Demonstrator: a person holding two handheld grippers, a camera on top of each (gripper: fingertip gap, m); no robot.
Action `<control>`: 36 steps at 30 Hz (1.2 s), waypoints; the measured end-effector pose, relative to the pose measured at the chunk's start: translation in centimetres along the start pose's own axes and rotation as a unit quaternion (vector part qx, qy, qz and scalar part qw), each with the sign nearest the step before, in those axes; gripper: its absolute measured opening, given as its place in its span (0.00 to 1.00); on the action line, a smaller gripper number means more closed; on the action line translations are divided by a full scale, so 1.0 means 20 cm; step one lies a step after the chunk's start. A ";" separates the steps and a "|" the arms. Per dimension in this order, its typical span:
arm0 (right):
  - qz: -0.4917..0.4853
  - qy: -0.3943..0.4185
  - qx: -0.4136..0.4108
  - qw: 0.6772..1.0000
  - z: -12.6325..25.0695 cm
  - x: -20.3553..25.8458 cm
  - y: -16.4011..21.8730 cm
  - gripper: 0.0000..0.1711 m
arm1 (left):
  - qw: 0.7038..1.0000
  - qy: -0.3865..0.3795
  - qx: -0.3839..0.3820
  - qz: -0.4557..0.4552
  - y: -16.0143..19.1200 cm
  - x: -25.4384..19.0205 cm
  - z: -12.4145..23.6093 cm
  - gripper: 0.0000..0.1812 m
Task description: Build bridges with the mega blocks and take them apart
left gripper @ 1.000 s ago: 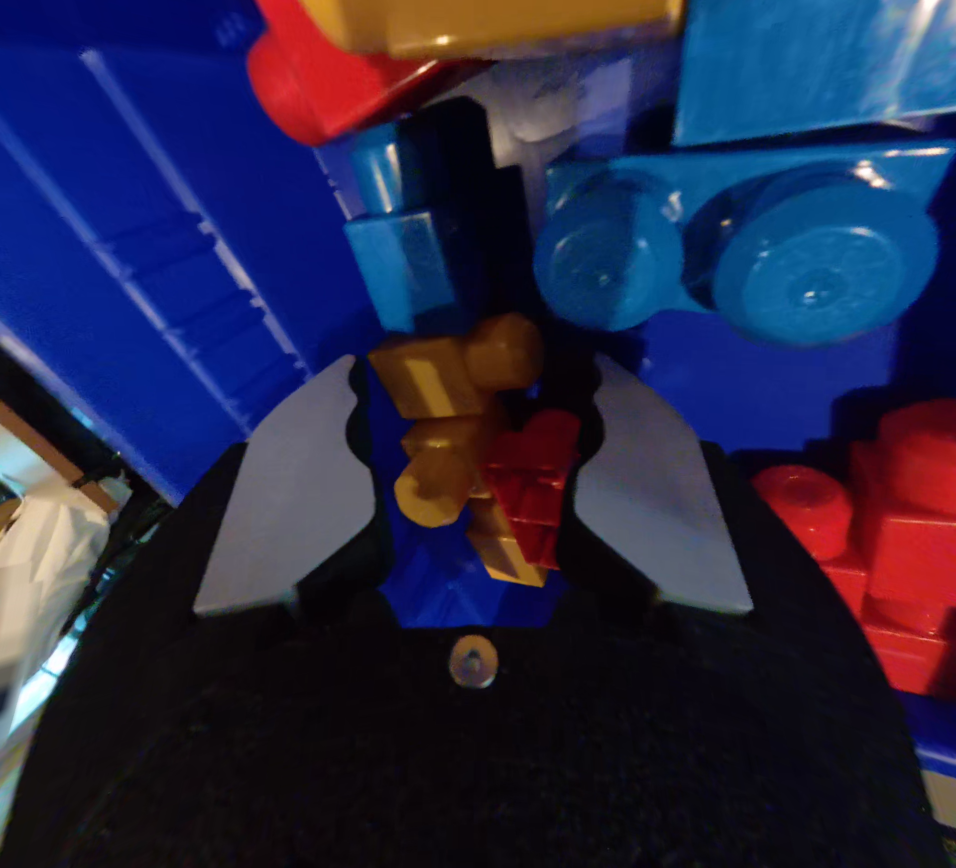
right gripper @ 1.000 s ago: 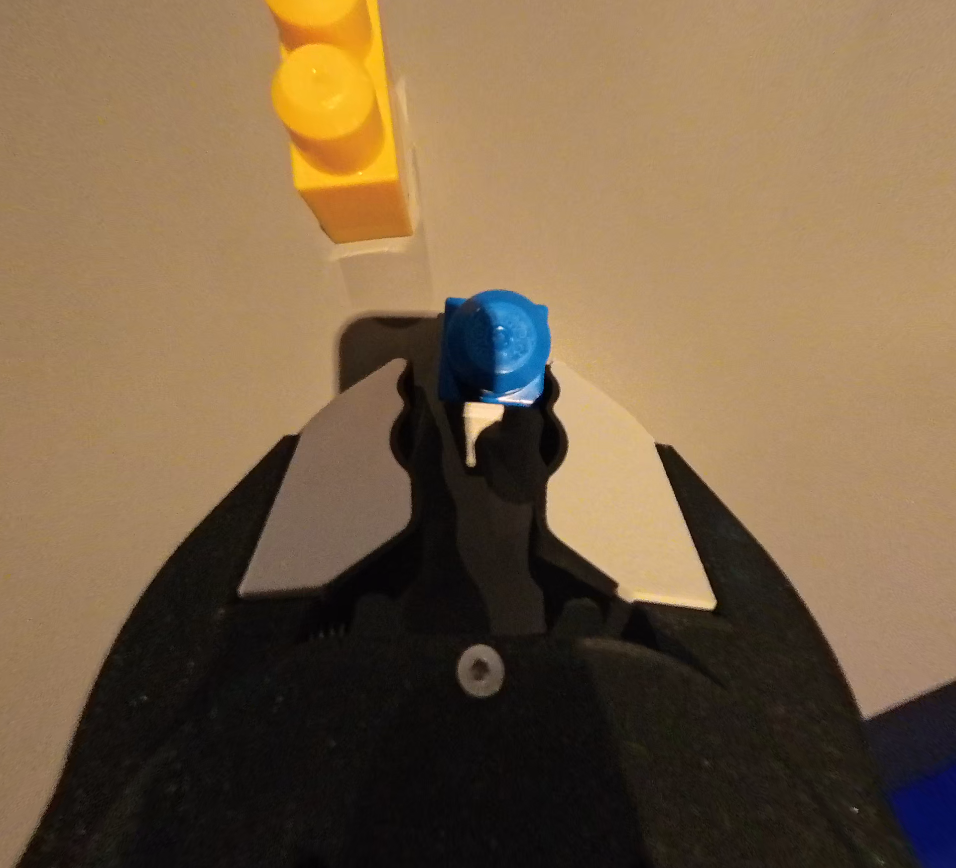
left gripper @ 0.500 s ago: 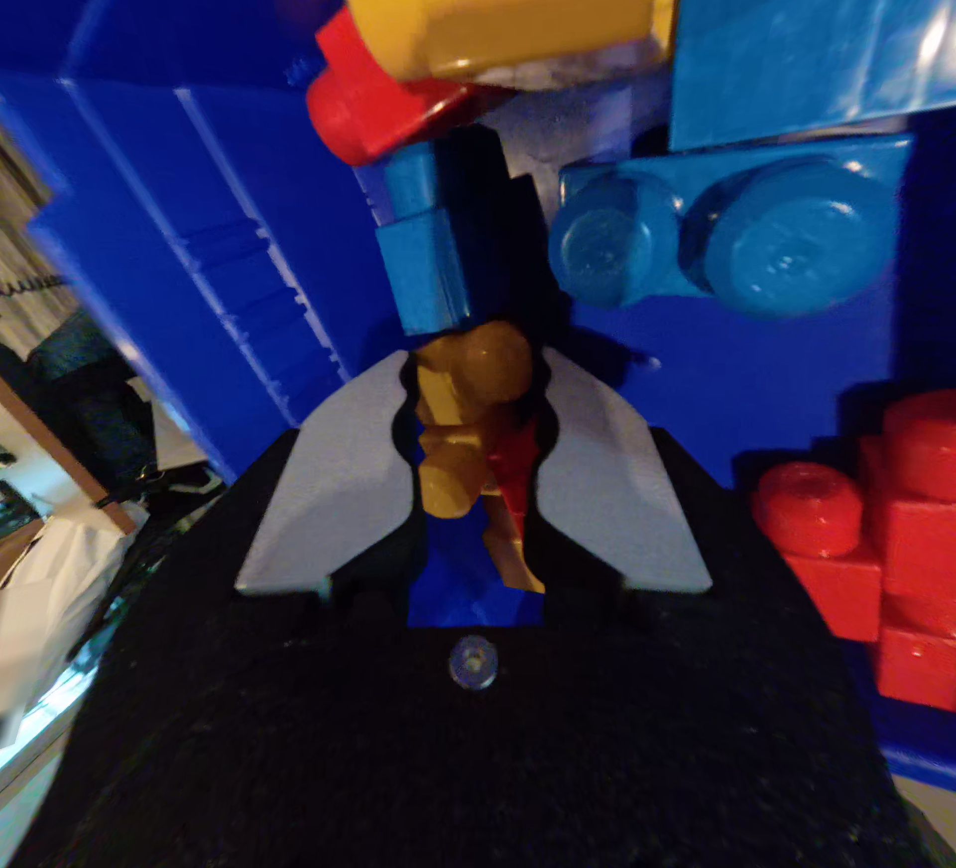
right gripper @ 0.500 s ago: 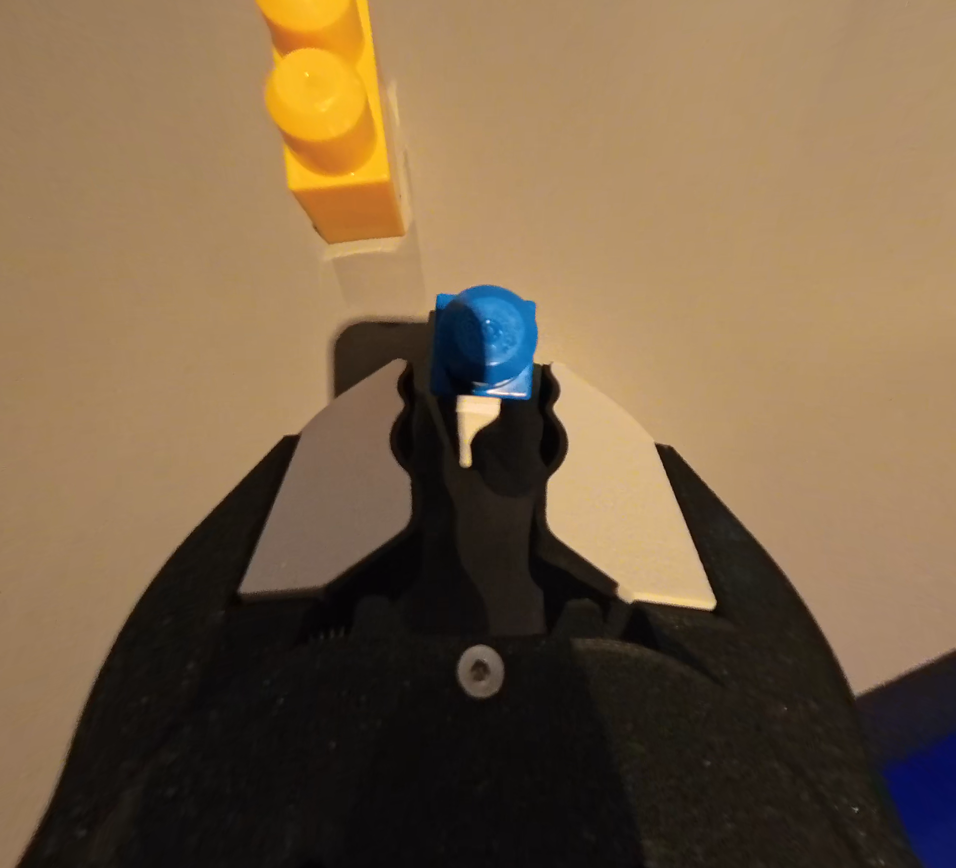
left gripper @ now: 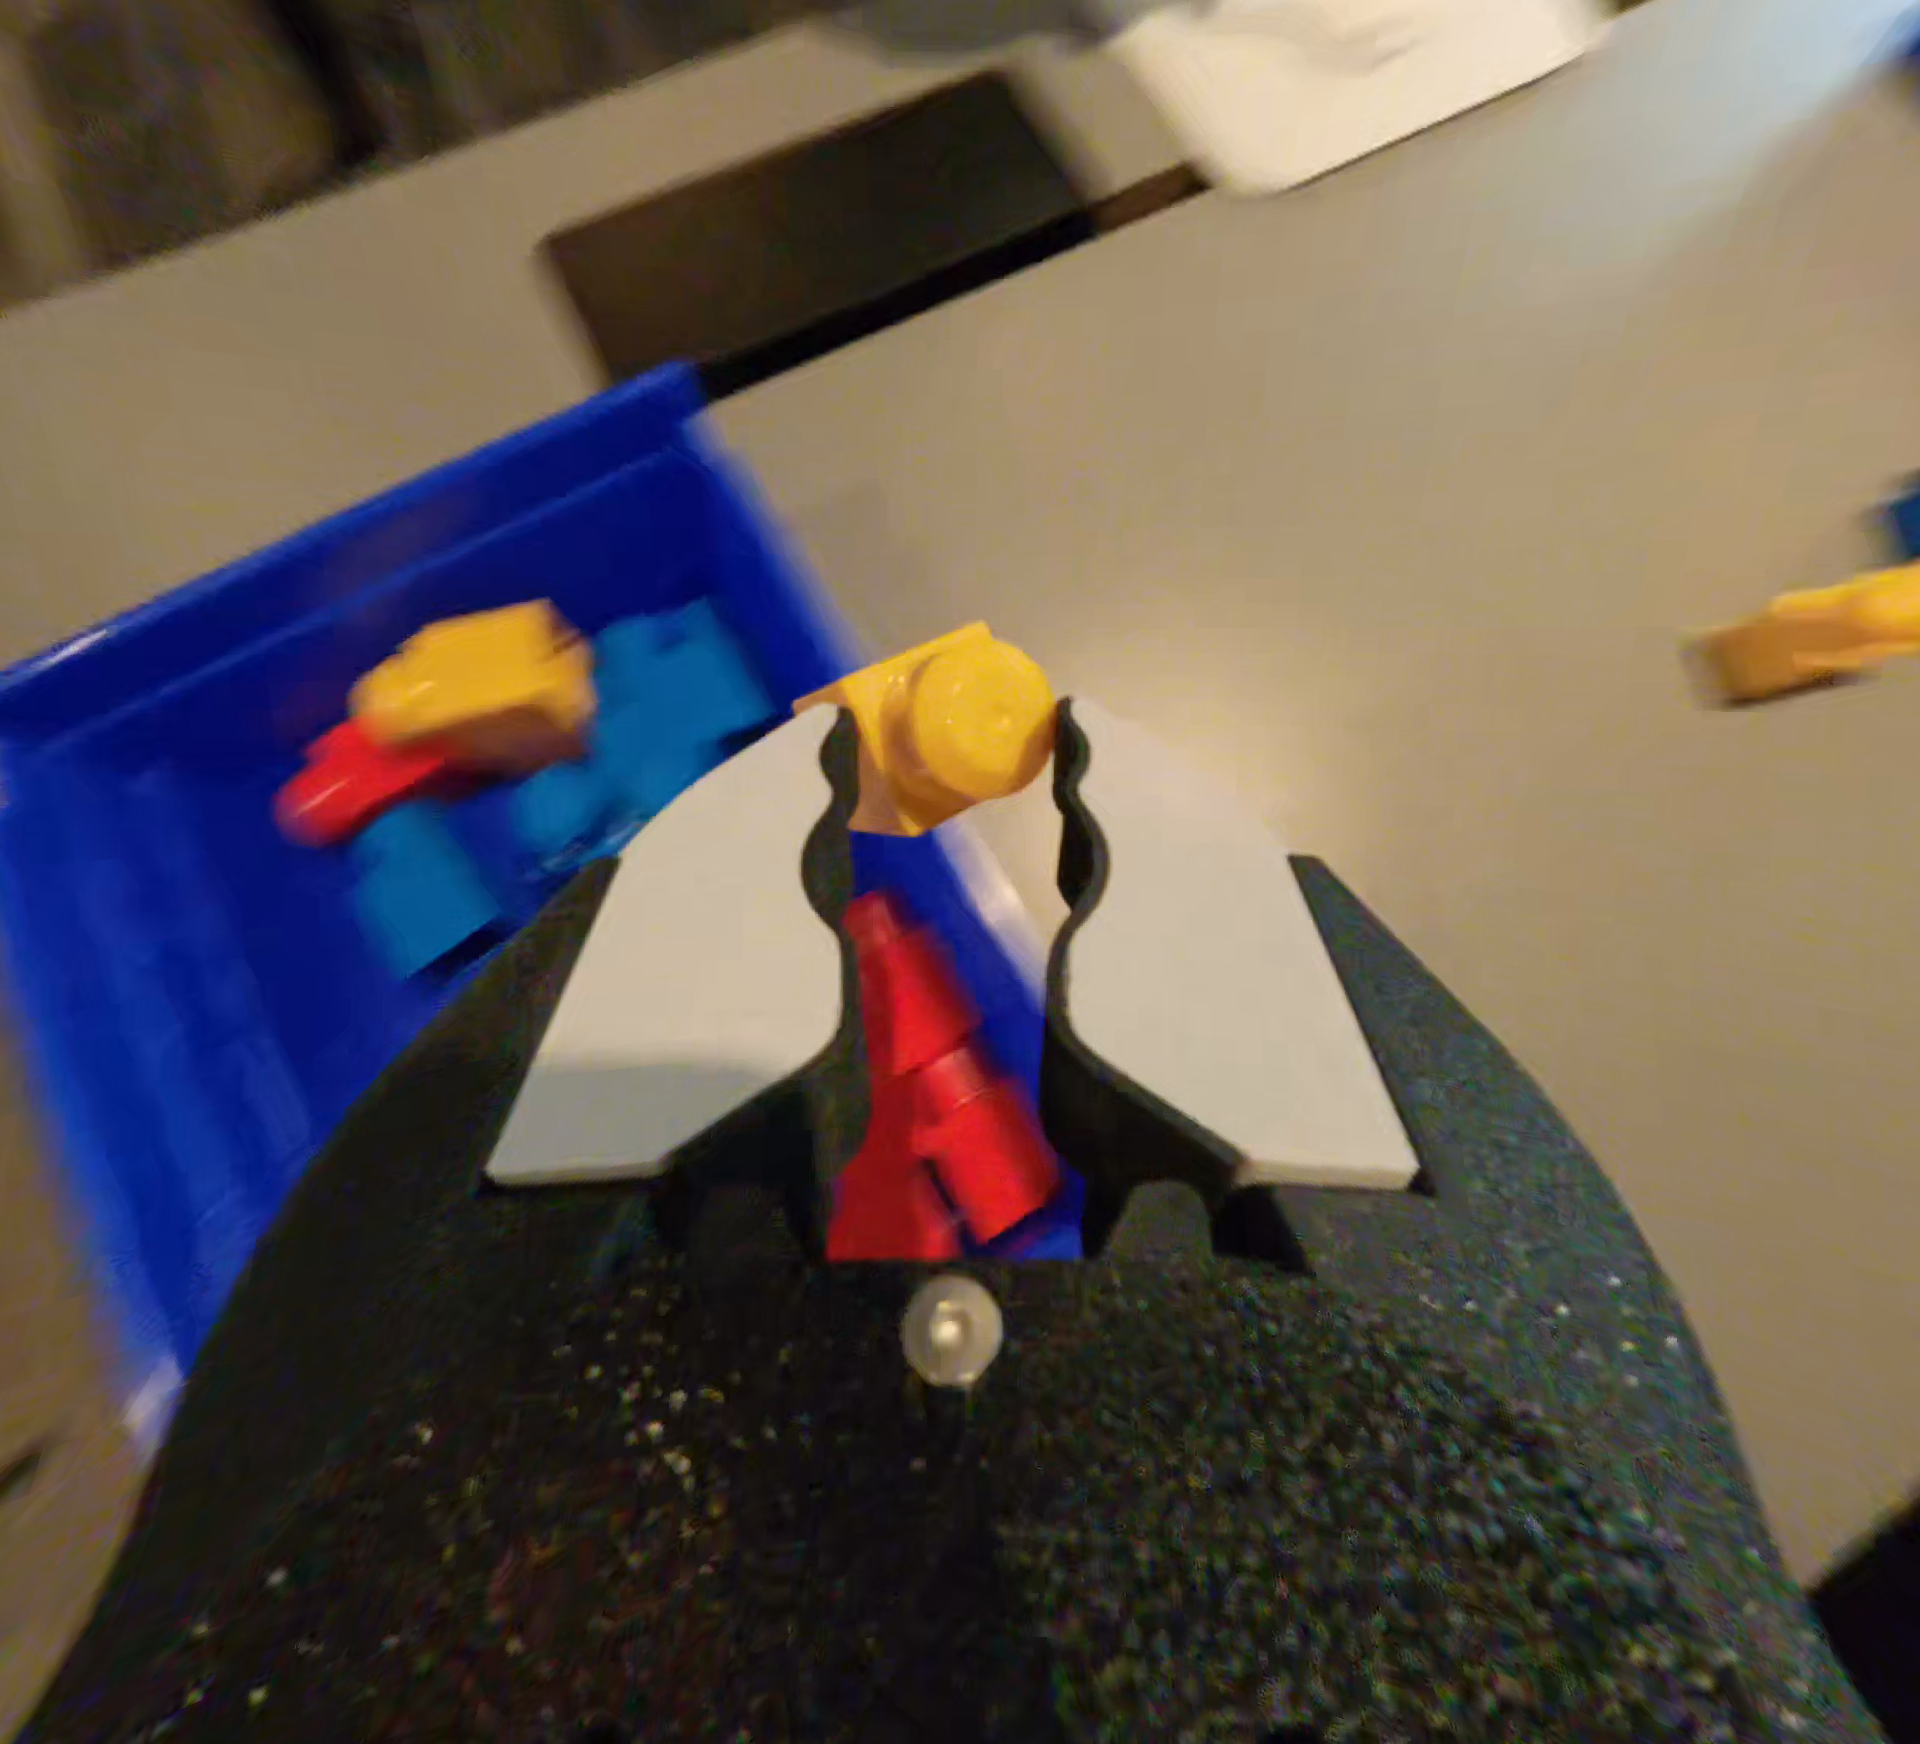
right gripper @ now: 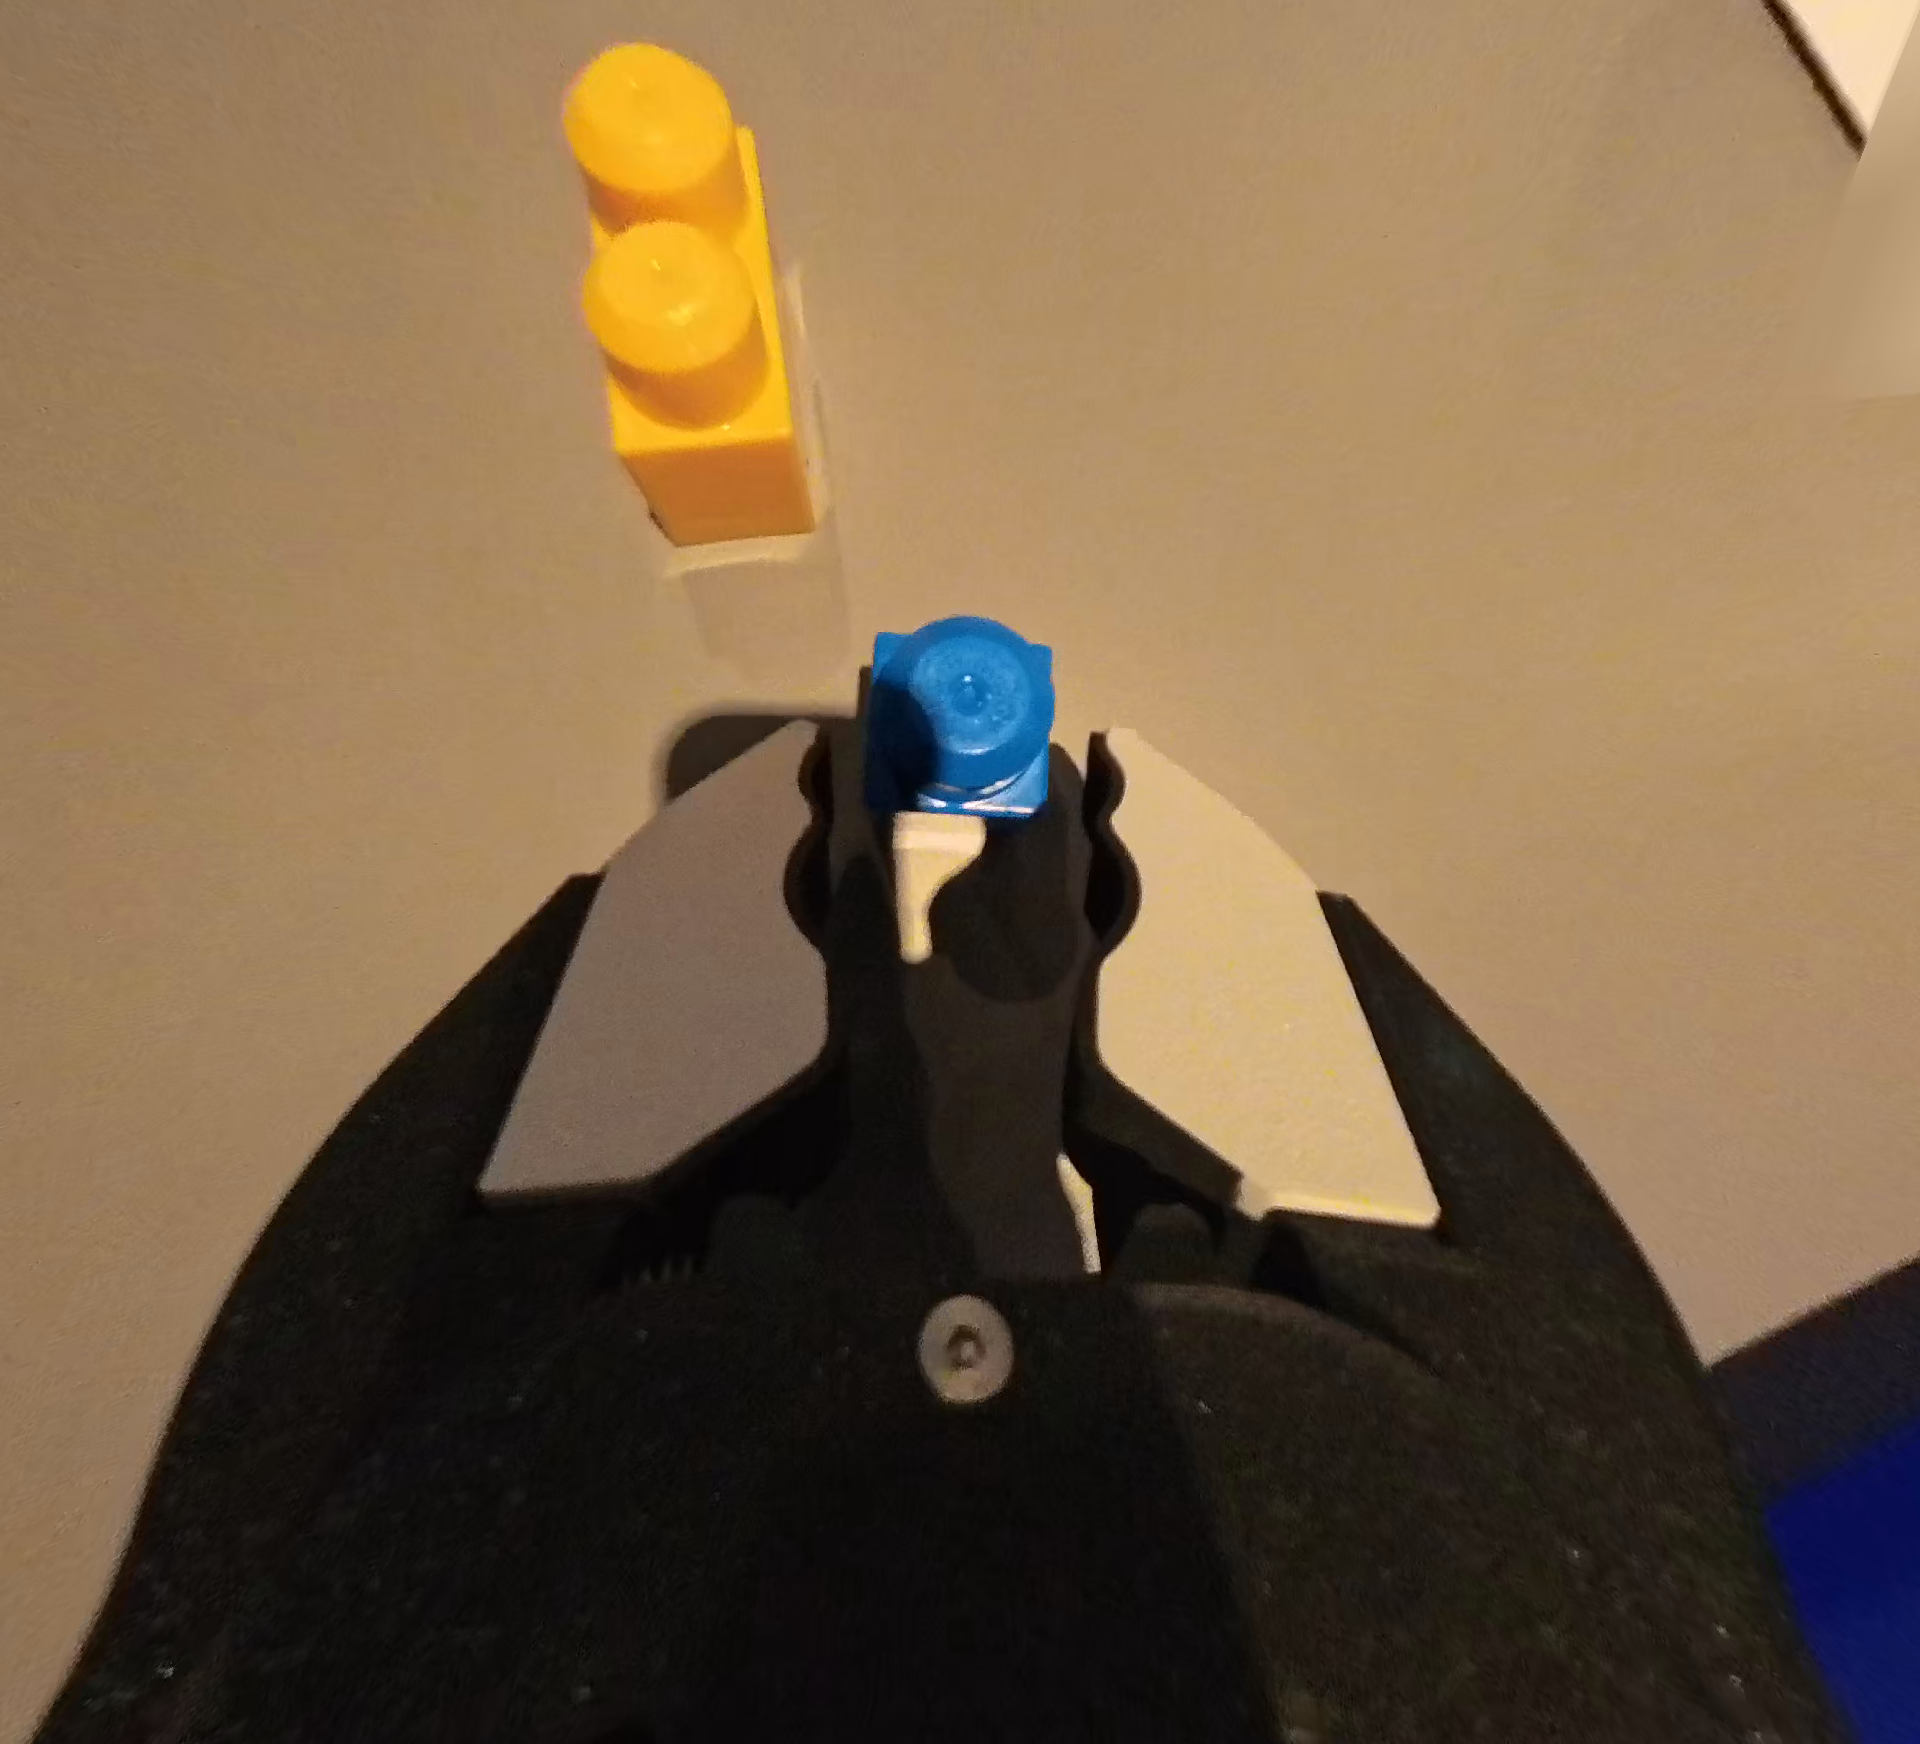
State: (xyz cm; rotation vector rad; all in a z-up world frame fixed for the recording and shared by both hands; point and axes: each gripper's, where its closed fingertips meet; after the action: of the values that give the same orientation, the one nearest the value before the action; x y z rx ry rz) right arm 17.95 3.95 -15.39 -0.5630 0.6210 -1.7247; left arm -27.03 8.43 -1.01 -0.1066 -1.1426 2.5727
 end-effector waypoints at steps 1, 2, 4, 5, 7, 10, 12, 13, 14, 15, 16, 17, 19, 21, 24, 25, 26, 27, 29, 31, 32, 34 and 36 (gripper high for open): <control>0.000 -0.002 -0.006 1.000 0.01 0.00 -0.01 0.27 | 0.998 0.049 -0.031 -0.004 -0.05 -0.16 0.03 0.19; 0.000 -0.003 -0.013 1.000 0.01 0.00 -0.02 0.27 | 0.994 0.100 -0.051 -0.010 -0.08 -0.32 0.06 0.20; 0.004 -0.010 -0.027 1.000 0.03 0.01 -0.04 0.27 | 0.978 0.194 -0.073 -0.027 -0.08 -0.64 0.09 0.19; 0.008 -0.014 -0.034 0.999 0.03 0.02 -0.05 0.27 | 0.967 0.239 -0.075 -0.031 -0.07 -0.80 0.09 0.19; 0.021 -0.022 -0.044 0.999 0.04 0.04 -0.07 0.27 | 0.944 0.322 -0.066 -0.032 0.00 -1.09 0.06 0.19; 0.038 -0.028 -0.041 0.998 0.04 0.06 -0.06 0.28 | 0.918 0.396 -0.026 -0.025 0.15 -1.43 -0.04 0.19; 0.043 -0.028 -0.034 0.998 0.03 0.06 -0.05 0.28 | 0.908 0.419 0.003 -0.023 0.24 -1.58 -0.11 0.19; 0.045 -0.028 -0.030 0.998 0.03 0.05 -0.04 0.28 | 0.908 0.418 0.013 -0.025 0.28 -1.62 -0.14 0.19; 0.044 -0.028 -0.029 0.998 0.03 0.05 -0.04 0.28 | 0.911 0.411 0.022 -0.029 0.30 -1.66 -0.18 0.19; 0.041 -0.029 -0.030 0.998 0.03 0.05 -0.03 0.28 | 0.912 0.407 0.030 -0.034 0.33 -1.68 -0.20 0.19; 0.037 -0.028 -0.031 0.998 0.03 0.04 -0.03 0.28 | 0.911 0.409 0.037 -0.037 0.35 -1.71 -0.21 0.19; 0.033 -0.024 -0.031 0.999 0.02 0.03 -0.03 0.28 | 0.912 0.407 0.043 -0.039 0.36 -1.74 -0.22 0.19; 0.023 -0.014 -0.030 0.999 0.02 0.01 -0.03 0.28 | 0.919 0.388 0.053 -0.046 0.39 -1.76 -0.26 0.20; 0.017 -0.009 -0.024 1.000 0.00 0.00 -0.02 0.28 | 0.929 0.360 0.062 -0.058 0.41 -1.78 -0.31 0.20; 0.013 -0.011 -0.011 1.000 -0.03 0.00 0.00 0.27 | 0.936 0.341 0.067 -0.059 0.43 -1.80 -0.34 0.20; 0.013 -0.014 -0.006 1.000 -0.05 0.00 0.01 0.26 | 0.936 0.340 0.068 -0.055 0.43 -1.82 -0.35 0.20; 0.014 -0.020 -0.001 1.000 -0.06 0.01 0.02 0.24 | 0.937 0.338 0.065 -0.049 0.43 -1.82 -0.35 0.20; 0.017 -0.025 0.002 1.000 -0.07 0.02 0.03 0.22 | 0.939 0.335 0.062 -0.044 0.42 -1.82 -0.36 0.20; 0.021 -0.040 0.002 0.999 -0.07 0.05 0.03 0.22 | 0.943 0.325 0.059 -0.038 0.42 -1.82 -0.36 0.20; 0.031 -0.060 0.004 0.998 -0.07 0.08 0.03 0.22 | 0.945 0.319 0.054 -0.036 0.42 -1.81 -0.36 0.20; 0.038 -0.068 0.007 0.997 -0.07 0.10 0.03 0.22 | 0.947 0.317 0.053 -0.032 0.42 -1.81 -0.36 0.20; 0.054 -0.096 0.012 0.994 -0.07 0.17 0.03 0.22 | 0.948 0.313 0.049 -0.022 0.42 -1.81 -0.36 0.20; 0.075 -0.118 0.018 0.990 -0.08 0.24 0.03 0.22 | 0.951 0.306 0.040 0.000 0.42 -1.80 -0.36 0.20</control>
State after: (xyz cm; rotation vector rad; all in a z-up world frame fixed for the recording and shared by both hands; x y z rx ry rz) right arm 16.22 -0.59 -16.76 -0.6672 0.4520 -1.4985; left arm 6.30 -3.27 -14.26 -0.8171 -0.7935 2.3134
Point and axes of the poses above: each gripper's, where its closed fingertips meet, z back along the fingers, y out of its underside, x = y × z across the jaws, and after that the axes turned 9 degrees about -y, right-handed
